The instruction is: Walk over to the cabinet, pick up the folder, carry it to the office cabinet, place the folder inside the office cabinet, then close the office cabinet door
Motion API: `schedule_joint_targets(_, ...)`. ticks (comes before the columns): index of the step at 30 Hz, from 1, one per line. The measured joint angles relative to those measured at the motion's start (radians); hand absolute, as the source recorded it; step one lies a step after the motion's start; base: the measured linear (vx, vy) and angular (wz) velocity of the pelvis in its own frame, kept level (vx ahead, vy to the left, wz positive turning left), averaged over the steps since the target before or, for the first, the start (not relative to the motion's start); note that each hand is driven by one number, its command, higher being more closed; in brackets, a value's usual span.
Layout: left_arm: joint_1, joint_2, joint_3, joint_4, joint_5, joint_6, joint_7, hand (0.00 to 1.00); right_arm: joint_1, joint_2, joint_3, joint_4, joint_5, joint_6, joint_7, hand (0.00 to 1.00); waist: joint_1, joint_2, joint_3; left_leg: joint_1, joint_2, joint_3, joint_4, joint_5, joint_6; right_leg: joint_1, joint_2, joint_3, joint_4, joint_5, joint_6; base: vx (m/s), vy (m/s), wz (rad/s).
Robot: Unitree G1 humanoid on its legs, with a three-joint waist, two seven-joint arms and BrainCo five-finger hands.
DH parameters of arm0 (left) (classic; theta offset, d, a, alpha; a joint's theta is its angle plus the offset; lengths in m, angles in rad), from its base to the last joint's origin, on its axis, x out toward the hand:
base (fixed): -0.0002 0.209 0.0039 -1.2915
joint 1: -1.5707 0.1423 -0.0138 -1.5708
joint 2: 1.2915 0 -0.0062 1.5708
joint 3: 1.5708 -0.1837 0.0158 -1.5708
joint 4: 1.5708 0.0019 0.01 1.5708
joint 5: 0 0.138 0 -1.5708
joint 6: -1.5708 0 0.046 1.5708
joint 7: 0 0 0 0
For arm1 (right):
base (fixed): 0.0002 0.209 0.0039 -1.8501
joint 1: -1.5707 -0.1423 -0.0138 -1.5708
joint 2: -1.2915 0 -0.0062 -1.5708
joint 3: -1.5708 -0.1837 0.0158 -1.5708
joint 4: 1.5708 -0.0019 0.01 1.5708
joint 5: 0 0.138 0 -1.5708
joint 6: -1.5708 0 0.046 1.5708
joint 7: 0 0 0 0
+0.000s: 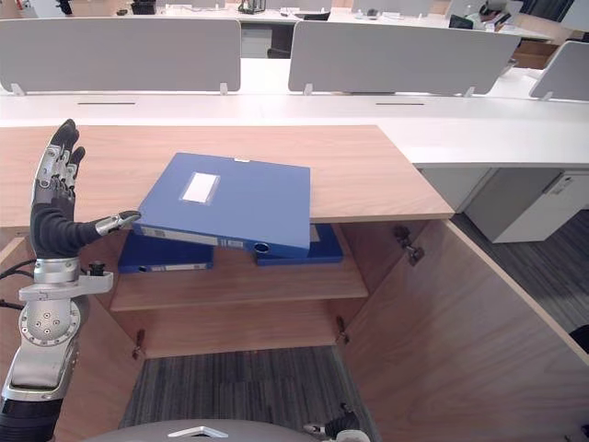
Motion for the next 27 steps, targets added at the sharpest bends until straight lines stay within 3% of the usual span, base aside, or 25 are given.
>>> schedule_joint_targets(4,-0.027,0.012,-0.07,-0.001,0.02,0.0,-0.034,0.0,0.003,0.001,0.0,0.0,0.0,-0.001,0.002,0.0,-0.002,-0.001,-0.001,-0.002,0.001,0.001,0.0,0.0,0.0,-0.001,-0.003,0.003,0.006,-0.002,0.003,-0.02,-0.002,0.0)
schedule_joint_targets(7,-0.055,0.067,-0.115,0.006,0.054,0.001,-0.057,0.0,0.0,0.001,0.0,-0.001,0.0,-0.001,0.004,0.0,-0.006,-0.001,0.0,0.005,-0.003,0.0,0.0,0.005,0.008,-0.002,-0.001,0.001,0.004,-0.002,0.003,0.0,0.0,0.0)
schedule_joint_targets(13,-0.134,0.161,-0.209,0.108,0.22,0.004,-0.092,0.0,-0.005,0.0,0.0,-0.001,0.0,-0.001,0.005,0.0,-0.021,-0.001,0.0,0.001,-0.004,-0.002,0.0,0.005,0.008,0.004,-0.001,-0.011,-0.016,0.004,0.001,0.0,0.0,0.0)
schedule_joint_targets(19,-0.172,0.212,-0.272,0.165,0.389,0.007,-0.091,0.0,-0.013,-0.001,0.0,-0.001,0.001,-0.003,0.004,0.0,-0.04,0.002,0.002,0.001,-0.004,-0.001,0.0,0.002,0.005,0.007,-0.001,-0.014,-0.027,0.006,0.002,0.0,0.0,0.0)
schedule_joint_targets(27,-0.195,0.226,-0.319,0.209,0.558,0.037,-0.052,0.0,-0.015,0.0,-0.001,-0.001,0.002,-0.008,0.002,0.0,-0.057,0.003,0.004,0.003,-0.004,0.0,0.0,-0.003,0.001,0.017,0.0,-0.016,-0.045,0.013,0.0,0.0,0.0,0.0)
